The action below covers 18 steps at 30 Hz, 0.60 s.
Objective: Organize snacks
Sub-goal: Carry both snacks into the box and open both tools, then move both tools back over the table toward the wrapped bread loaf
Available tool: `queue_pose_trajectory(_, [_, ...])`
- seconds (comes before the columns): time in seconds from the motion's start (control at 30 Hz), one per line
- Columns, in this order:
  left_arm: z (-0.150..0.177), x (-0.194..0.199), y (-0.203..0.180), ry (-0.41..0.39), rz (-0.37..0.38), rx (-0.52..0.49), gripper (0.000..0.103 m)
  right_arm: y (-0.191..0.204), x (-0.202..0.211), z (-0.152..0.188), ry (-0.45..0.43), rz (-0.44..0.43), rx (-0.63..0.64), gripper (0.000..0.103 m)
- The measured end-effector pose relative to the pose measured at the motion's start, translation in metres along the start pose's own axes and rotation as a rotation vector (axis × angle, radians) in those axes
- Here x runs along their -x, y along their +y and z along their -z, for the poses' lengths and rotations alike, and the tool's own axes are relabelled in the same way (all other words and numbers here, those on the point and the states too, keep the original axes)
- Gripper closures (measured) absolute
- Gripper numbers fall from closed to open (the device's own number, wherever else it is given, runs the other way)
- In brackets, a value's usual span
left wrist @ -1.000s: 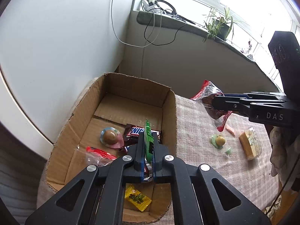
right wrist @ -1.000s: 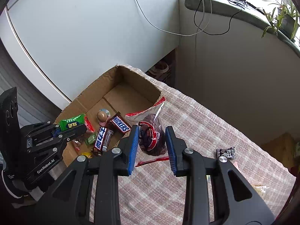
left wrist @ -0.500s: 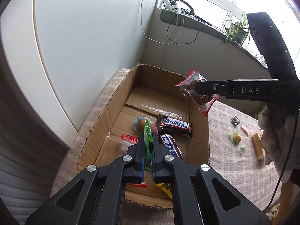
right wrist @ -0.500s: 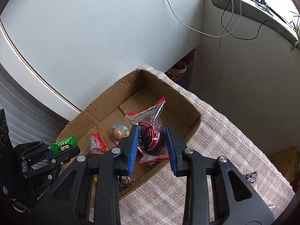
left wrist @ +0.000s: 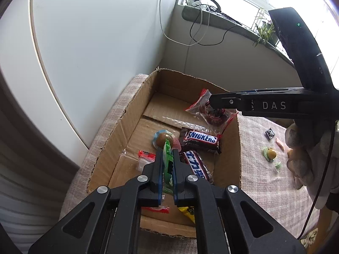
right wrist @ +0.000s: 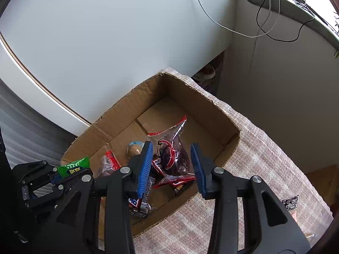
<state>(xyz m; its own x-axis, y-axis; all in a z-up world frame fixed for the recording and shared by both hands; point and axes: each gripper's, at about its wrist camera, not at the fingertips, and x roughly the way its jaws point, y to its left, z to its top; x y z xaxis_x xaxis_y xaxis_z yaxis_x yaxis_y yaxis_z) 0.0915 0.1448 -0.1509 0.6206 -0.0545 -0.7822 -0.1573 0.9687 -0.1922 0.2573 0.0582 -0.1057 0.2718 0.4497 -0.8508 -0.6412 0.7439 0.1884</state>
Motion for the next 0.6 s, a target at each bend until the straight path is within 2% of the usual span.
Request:
queue_pose_trajectory(0.03, [0.000, 0.000, -0.001, 0.003, 0.000, -0.004, 0.086, 0.000, 0.002, 0.000, -0.009, -0.001, 0.000, 0.030])
queue_pose_trajectory(0.07, [0.000, -0.001, -0.002, 0.005, -0.004, -0.004, 0.082, 0.000, 0.004, 0.000, -0.018, -0.006, -0.003, 0.027])
queue_pose_trajectory(0.1, [0.000, -0.002, -0.003, 0.012, -0.011, -0.003, 0.066, -0.001, 0.006, -0.001, -0.023, -0.009, -0.009, 0.023])
queue_pose_trajectory(0.13, [0.000, -0.002, -0.004, 0.014, -0.008, 0.001, 0.055, -0.002, 0.006, -0.001, -0.024, -0.008, -0.017, 0.022])
queue_pose_trajectory(0.2, [0.000, -0.003, -0.005, 0.010, -0.012, 0.000, 0.053, -0.004, 0.007, -0.001, -0.019, -0.013, -0.028, 0.021])
queue_pose_trajectory(0.6, [-0.004, 0.001, -0.010, 0.006, -0.007, 0.003, 0.053, -0.018, 0.027, 0.011, -0.046, -0.006, -0.064, 0.021])
